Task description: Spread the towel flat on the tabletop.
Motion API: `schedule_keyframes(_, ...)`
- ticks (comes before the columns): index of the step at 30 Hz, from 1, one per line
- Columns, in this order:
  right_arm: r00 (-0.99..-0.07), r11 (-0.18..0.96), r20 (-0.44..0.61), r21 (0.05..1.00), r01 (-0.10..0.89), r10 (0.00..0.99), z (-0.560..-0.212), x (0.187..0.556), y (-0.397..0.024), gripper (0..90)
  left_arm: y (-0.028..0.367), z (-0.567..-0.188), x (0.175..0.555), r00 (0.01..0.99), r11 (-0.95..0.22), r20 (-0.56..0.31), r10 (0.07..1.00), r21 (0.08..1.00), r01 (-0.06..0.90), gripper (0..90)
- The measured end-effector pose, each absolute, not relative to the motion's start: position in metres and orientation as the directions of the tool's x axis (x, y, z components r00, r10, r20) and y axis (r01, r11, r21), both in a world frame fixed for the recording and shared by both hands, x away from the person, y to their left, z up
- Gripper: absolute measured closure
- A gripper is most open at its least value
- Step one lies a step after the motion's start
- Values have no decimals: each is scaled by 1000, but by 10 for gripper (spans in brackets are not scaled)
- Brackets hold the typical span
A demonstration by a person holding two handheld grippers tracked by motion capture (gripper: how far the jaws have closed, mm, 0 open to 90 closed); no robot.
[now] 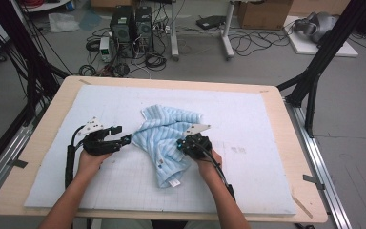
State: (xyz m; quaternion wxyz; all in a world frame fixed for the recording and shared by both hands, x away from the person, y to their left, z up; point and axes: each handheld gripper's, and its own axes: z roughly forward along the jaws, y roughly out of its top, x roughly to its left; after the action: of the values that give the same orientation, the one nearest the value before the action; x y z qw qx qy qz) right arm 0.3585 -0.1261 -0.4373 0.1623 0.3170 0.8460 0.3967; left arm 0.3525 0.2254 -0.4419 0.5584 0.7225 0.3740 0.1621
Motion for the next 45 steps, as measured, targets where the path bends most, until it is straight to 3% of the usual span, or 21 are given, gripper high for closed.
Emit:
schedule_keyframes(5, -656, 355, 24, 825, 439, 755, -424, 372, -154, 865, 224, -442, 352, 671, -90, -187, 717, 930, 355, 381)
schedule_keyframes(10, -579, 318, -5, 839, 441, 815, -417, 381, -169, 865, 224, -443, 353, 675, -94, -187, 714, 930, 357, 381)
schedule_keyframes(11, -521, 298, -21, 840, 453, 853, -414, 390, -181, 865, 224, -443, 353, 676, -93, -188, 712, 930, 356, 381)
schedule_keyframes(21, -364, 330, -129, 753, 569, 922, -422, 412, -216, 859, 222, -443, 353, 681, -98, -186, 708, 929, 356, 381)
schedule_keyframes(23, -365, 328, -124, 752, 573, 923, -423, 412, -217, 848, 222, -443, 353, 680, -95, -188, 709, 930, 356, 381)
schedule_keyframes(24, -368, 311, -104, 765, 564, 924, -421, 409, -219, 756, 223, -443, 353, 680, -97, -186, 709, 930, 356, 381)
schedule_keyframes(26, -393, 290, -70, 794, 535, 917, -415, 403, -221, 664, 223, -444, 353, 678, -96, -189, 710, 928, 359, 381)
schedule_keyframes(29, -412, 274, -60, 832, 483, 909, -406, 389, -226, 623, 222, -443, 352, 681, -101, -184, 709, 929, 357, 381)
schedule_keyframes(37, -493, 267, -12, 852, 450, 870, -408, 349, -249, 570, 216, -444, 351, 694, -111, -181, 697, 929, 354, 397)
schedule_keyframes(38, -547, 287, -14, 863, 417, 837, -409, 337, -249, 568, 214, -444, 351, 697, -118, -174, 695, 929, 350, 400)
schedule_keyframes(45, -671, 347, -2, 857, 380, 741, -412, 326, -220, 542, 216, -445, 352, 684, -111, -175, 708, 929, 353, 406)
